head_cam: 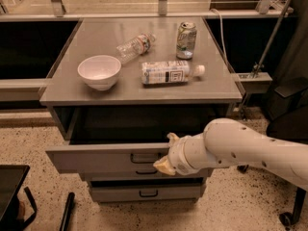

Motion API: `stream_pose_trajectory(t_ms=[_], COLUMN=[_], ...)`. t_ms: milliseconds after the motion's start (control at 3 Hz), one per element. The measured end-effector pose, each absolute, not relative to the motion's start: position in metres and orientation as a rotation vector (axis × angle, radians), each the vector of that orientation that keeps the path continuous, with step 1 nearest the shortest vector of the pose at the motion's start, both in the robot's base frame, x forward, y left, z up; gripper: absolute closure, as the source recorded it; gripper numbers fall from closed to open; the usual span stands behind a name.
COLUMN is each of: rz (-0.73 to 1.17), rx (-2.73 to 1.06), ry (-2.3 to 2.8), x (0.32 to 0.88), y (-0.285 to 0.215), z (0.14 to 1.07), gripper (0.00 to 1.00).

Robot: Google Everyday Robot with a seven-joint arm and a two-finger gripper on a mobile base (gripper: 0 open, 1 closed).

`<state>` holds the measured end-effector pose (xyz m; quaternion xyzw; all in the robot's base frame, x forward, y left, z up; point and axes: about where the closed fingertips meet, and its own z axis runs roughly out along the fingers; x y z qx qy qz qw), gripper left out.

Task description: Open top drawer

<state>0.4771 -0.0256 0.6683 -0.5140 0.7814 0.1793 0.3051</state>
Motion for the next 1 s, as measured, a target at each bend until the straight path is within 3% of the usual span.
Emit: stream_pose_trajectory(t_ms=[1000], rz=[0.488], rx=[-1.343], ry=[2.062], x=[0.4660], y=[-0.0252], z=[0.6695], gripper=[1.00])
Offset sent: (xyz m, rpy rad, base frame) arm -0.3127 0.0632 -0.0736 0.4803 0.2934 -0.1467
